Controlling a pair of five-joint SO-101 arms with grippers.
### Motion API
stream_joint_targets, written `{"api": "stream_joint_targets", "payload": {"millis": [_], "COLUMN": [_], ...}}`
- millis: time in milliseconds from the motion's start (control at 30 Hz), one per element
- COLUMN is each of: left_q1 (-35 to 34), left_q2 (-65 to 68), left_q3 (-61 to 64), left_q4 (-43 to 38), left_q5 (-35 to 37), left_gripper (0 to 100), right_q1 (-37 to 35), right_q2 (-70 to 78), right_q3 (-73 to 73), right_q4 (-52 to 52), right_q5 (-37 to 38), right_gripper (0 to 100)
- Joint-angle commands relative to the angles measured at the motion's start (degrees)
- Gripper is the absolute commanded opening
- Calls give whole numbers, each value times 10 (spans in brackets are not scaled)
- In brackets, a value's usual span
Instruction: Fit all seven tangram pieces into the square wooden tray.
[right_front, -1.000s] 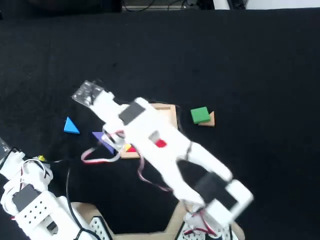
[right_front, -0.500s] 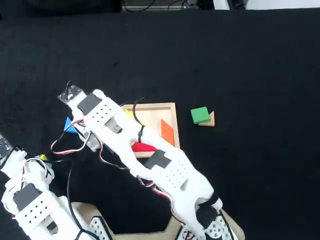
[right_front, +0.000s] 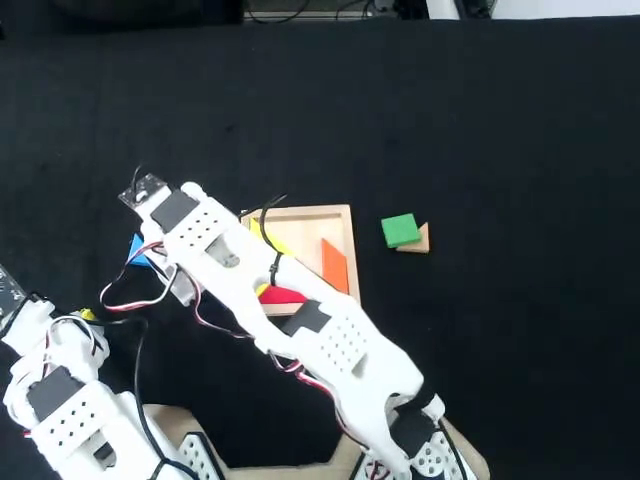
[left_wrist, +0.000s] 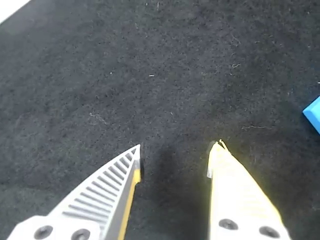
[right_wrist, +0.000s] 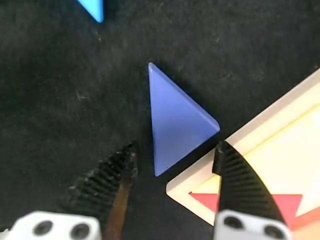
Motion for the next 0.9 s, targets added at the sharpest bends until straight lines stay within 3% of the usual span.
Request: {"api": "stream_joint_targets", "payload": {"millis": [0, 433, 667, 867], "left_q1": [7, 7, 7, 7], "left_q2": [-6, -6, -6, -6], "left_q3": [-4, -4, -4, -4], "left_q4": [-9, -9, -10, -10], "left_q5": [-5, -5, -5, -5], "left_gripper": [221, 221, 221, 221], "right_q1": [-5, 8, 20, 20], "right_q2": [5, 6, 7, 7], "right_q3": [-37, -45, -45, -43], "right_q4": [-25, -39, -39, -40], "right_q5": [33, 77, 190, 231], "right_gripper": [238, 237, 237, 234]}}
